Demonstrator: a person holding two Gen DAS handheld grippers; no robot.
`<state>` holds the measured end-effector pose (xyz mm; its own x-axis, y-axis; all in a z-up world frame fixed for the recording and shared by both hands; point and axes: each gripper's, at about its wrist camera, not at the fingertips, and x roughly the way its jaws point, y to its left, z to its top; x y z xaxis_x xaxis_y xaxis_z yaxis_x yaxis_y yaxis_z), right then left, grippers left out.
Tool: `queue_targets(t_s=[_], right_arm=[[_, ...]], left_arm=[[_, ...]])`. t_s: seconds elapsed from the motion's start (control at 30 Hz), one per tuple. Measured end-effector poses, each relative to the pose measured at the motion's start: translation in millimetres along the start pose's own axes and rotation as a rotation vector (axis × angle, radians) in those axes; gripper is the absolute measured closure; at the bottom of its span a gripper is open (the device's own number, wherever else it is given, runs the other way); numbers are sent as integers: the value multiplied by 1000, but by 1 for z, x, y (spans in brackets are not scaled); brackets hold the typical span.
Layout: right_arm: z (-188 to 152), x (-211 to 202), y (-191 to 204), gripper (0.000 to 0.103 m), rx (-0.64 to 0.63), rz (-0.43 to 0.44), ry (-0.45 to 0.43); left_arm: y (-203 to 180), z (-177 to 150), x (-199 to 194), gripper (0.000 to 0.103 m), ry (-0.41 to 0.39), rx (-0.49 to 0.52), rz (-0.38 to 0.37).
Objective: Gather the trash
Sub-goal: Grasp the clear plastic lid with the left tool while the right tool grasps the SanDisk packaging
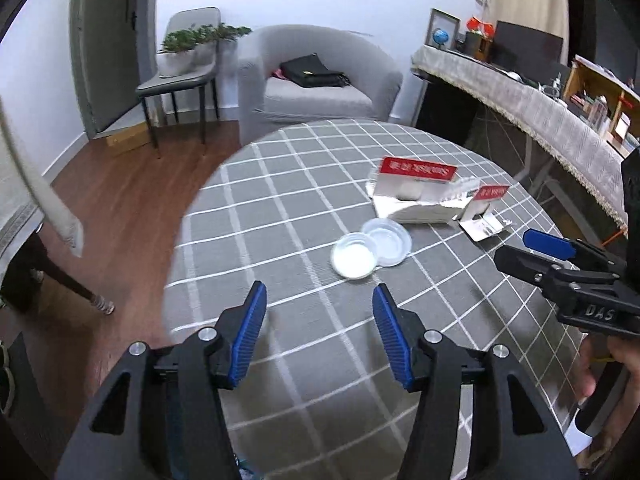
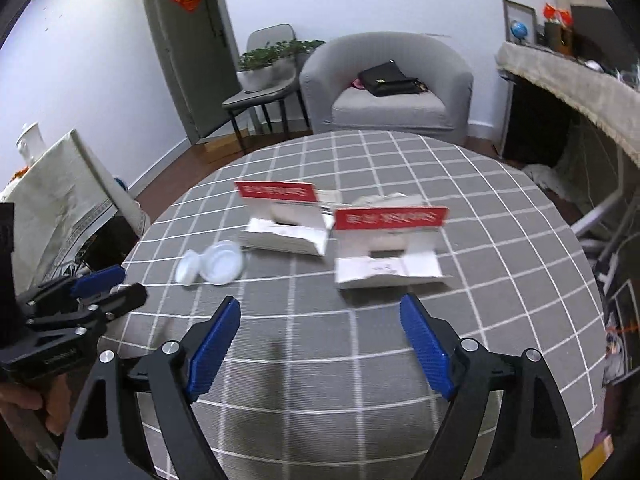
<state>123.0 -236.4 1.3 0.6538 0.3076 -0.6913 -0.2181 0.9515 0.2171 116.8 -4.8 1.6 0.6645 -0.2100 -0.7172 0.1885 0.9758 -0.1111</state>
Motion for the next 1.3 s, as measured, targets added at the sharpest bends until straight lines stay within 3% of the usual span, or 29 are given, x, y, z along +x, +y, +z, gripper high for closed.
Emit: queue_targets(t_s=[0.17,0.33,0.53,0.73,0.77,1.0,1.3], right_arm=[[-1,-2,-15,20,36,13,5],[-2,-2,-26,20,63,19,9],[-4,-1,-30,20,67,25,14],[5,7,-31,19,61,23,18],[7,9,-30,19,56,19,19],[26,28,-24,14,27,-34,27],[39,42,-24,13,-6,-123,32]], left_arm=[[-5,2,23,53,24,-24,-61],[-2,9,30,53,28,-81,-91],[0,13,34,53,25,-103,-93],[-2,17,40,65,21,-75,-94],[-3,18,41,70,20,-64,-88],[-2,21,42,71,27,-18,-100],[13,24,36,71,22,-31,-119]])
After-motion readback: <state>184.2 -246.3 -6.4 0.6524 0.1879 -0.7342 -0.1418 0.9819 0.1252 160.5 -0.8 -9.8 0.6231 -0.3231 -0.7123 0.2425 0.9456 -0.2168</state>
